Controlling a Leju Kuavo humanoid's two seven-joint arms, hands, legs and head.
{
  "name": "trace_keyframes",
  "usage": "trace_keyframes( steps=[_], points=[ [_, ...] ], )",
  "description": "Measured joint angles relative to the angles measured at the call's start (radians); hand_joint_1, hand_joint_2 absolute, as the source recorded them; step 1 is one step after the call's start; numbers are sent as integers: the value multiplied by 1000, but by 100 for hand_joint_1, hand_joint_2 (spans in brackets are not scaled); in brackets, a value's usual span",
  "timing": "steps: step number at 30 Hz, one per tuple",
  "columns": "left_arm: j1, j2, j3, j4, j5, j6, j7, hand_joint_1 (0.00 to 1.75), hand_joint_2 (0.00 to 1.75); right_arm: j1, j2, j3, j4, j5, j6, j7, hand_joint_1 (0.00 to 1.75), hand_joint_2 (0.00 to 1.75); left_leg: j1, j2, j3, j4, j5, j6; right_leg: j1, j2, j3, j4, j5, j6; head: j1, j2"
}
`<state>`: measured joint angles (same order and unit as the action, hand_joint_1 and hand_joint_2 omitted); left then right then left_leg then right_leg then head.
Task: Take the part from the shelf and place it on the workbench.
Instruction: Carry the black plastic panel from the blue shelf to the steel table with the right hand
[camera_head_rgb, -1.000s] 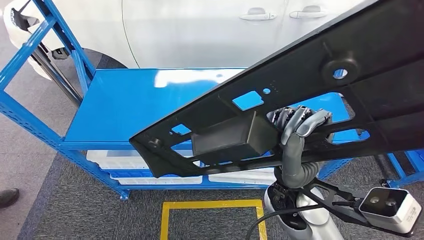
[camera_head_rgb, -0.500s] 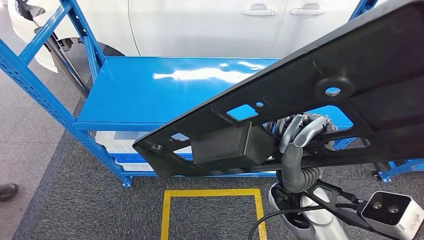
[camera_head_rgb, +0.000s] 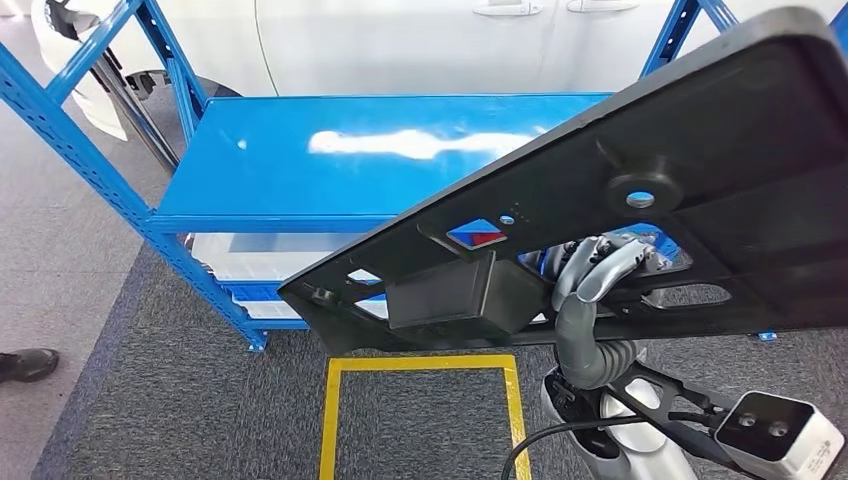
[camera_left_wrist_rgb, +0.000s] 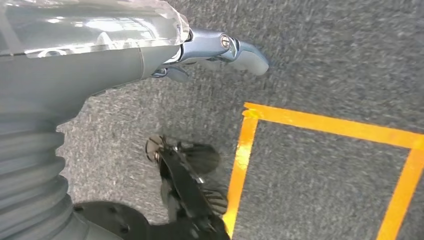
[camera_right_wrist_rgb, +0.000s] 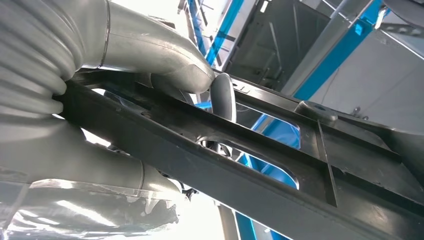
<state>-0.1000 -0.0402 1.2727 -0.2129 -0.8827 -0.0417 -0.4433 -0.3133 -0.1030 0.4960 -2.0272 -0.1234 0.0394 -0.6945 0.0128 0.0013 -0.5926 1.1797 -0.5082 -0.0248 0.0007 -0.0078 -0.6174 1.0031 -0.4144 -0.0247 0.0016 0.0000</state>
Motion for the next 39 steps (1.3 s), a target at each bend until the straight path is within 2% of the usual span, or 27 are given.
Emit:
trace_keyframes(
  steps=[2, 3, 4, 6, 7, 8, 10, 11, 12, 13, 14, 15, 16, 18, 20, 22, 24, 26, 27, 28, 29, 30, 32, 34, 36, 37, 39],
  points=[
    [-3, 1, 0, 0, 1, 0, -1, 0, 175, -1, 0, 0, 0, -2, 1, 0, 175, 175, -4, 0, 93, -138, 2, 11, 3, 0, -15, 5, 14, 8, 1, 0],
    [-4, 1, 0, 0, 2, 0, -2, 0, 175, -3, 0, 1, 1, -4, 1, 0, 175, 175, -7, -1, 116, -178, -5, 16, 3, 0, -18, 5, 22, 14, 0, 0],
    [-5, 2, 0, 0, 3, 1, -2, 0, 175, -4, 0, 1, 2, -7, 2, 0, 175, 175, -10, -1, 121, -196, -8, 20, 3, -1, -21, 4, 30, 20, 0, 0],
    [-3, 2, 0, 0, 5, 1, -2, 0, 175, -6, -2, 2, 3, -10, 3, 0, 175, 175, -9, 1, 109, -202, 8, 30, 1, 0, -28, 6, 34, 33, -1, 0],
    [-3, 2, 1, 0, 7, 2, -2, 0, 175, -5, -3, 2, 2, -9, 3, 0, 175, 175, -6, 3, 101, -203, 19, 37, 0, 2, -36, 22, 13, 39, 0, 0],
    [-2, 1, 1, 0, 10, 3, -2, 0, 175, 0, -5, 2, 0, -5, 3, 0, 175, 175, -4, 5, 90, -206, 31, 43, -1, 4, -51, 60, -27, 45, 1, 0],
    [0, 1, 2, 0, 16, 5, -2, 0, 175, 15, -9, 2, -6, 4, 2, 0, 175, 175, -3, 7, 64, -204, 52, 50, -6, 6, -88, 187, -128, 56, 4, 0],
    [2, 1, 2, 0, 19, 6, -2, 0, 175, 22, -11, 2, -8, 7, 2, 0, 175, 175, -3, 7, 49, -201, 61, 50, -8, 6, -102, 253, -160, 60, 4, 0],
    [3, 1, 2, 0, 21, 7, -1, 0, 175, 28, -12, 2, -9, 8, 1, 0, 175, 175, -4, 8, 34, -198, 70, 49, -10, 6, -104, 293, -165, 63, 4, 0],
    [5, 1, 3, 0, 22, 10, 0, 0, 175, 31, -14, 2, -10, 9, 1, 0, 175, 175, -3, 8, 19, -195, 77, 47, -12, 6, -91, 301, -150, 65, 4, 0],
    [6, 0, 3, 0, 25, 16, 3, 0, 175, 33, -16, 3, -10, 8, 1, 0, 175, 175, -3, 8, 4, -191, 84, 44, -13, 6, -58, 269, -121, 65, 4, 0],
    [6, -1, 5, 0, 28, 24, 8, 0, 175, 33, -18, 4, -10, 5, 1, 0, 175, 175, -3, 8, -7, -188, 89, 41, -14, 6, -9, 206, -95, 63, 4, 0],
    [6, -2, 7, 0, 32, 33, 14, 0, 175, 31, -22, 4, -11, -2, 1, 0, 175, 175, -4, 8, -17, -183, 95, 37, -13, 5, 46, 128, -85, 60, 4, 0],
    [6, -3, 13, 0, 40, 52, 26, 0, 175, 21, -40, 5, -10, -34, -1, -1, 175, 175, -6, 11, -25, -179, 105, 28, -8, 2, 120, 11, -97, 47, 3, 0],
    [6, -3, 21, 0, 46, 66, 35, 0, 175, 9, -76, 1, -9, -87, 1, -1, 175, 175, -5, 14, -26, -181, 117, 17, -5, 3, 131, -19, -104, 31, 4, 0],
    [7, -3, 28, 0, 48, 75, 38, 0, 175, 7, -115, -12, -8, -130, 17, -1, 175, 175, -2, 14, -34, -168, 104, 7, -7, 9, 125, -25, -90, 16, 4, 0],
    [10, -3, 31, 0, 47, 79, 41, 0, 175, 28, -141, -40, -16, -141, 48, -1, 175, 175, -1, 10, -65, -85, 39, 0, -9, 13, 119, -30, -77, 4, 2, 0],
    [14, -3, 33, 0, 45, 78, 45, 0, 175, 76, -156, -82, -40, -123, 87, -1, 175, 175, 0, 8, -113, 57, -36, -4, -7, 21, 109, -27, -70, 1, 1, 0],
    [16, -3, 34, 0, 44, 77, 47, 0, 175, 106, -159, -106, -56, -106, 105, -1, 175, 175, 0, 8, -126, 106, -51, -5, -6, 27, 105, -25, -68, 1, 1, 0],
    [18, -3, 34, 0, 44, 76, 49, 0, 175, 132, -161, -127, -73, -87, 118, -1, 175, 175, 0, 7, -121, 116, -45, -4, -6, 35, 101, -23, -67, 1, 1, 0],
    [20, -2, 35, 0, 43, 74, 52, 0, 175, 155, -160, -147, -90, -69, 128, -1, 175, 175, 0, 4, -96, 82, -20, -2, -6, 44, 99, -20, -66, 2, 1, 0],
    [20, -2, 35, 0, 41, 72, 55, 0, 175, 173, -159, -162, -106, -51, 133, -1, 175, 175, 0, -7, -57, 14, 15, 2, -6, 55, 97, -16, -67, 3, 1, 0],
    [20, 0, 35, 0, 37, 71, 62, 0, 175, 195, -151, -181, -132, -21, 135, -1, 175, 175, 3, -56, 18, -116, 53, 14, -8, 78, 89, -10, -66, 9, 4, 0],
    [21, 3, 35, 0, 35, 72, 67, 0, 175, 208, -141, -188, -151, 0, 133, -1, 175, 175, 3, -82, 44, -165, 52, 20, -14, 104, 78, -7, -61, 22, 5, 0],
    [18, 2, 35, 0, 29, 76, 71, 0, 175, 216, -132, -190, -166, 17, 120, -1, 175, 175, 3, -58, 48, -183, 53, 24, -17, 124, 68, -8, -55, 36, 5, 0],
    [14, 2, 35, 0, 23, 79, 73, 0, 175, 215, -128, -190, -171, 28, 107, -1, 175, 175, 5, -43, 50, -194, 54, 29, -16, 111, 61, 0, -61, 42, 6, 0],
    [11, 2, 32, 0, 5, 87, 76, 0, 175, 208, -123, -182, -177, 53, 67, -1, 175, 175, 9, -15, 53, -208, 59, 36, -13, 57, 22, 76, -107, 51, 10, 0]
  ],
)
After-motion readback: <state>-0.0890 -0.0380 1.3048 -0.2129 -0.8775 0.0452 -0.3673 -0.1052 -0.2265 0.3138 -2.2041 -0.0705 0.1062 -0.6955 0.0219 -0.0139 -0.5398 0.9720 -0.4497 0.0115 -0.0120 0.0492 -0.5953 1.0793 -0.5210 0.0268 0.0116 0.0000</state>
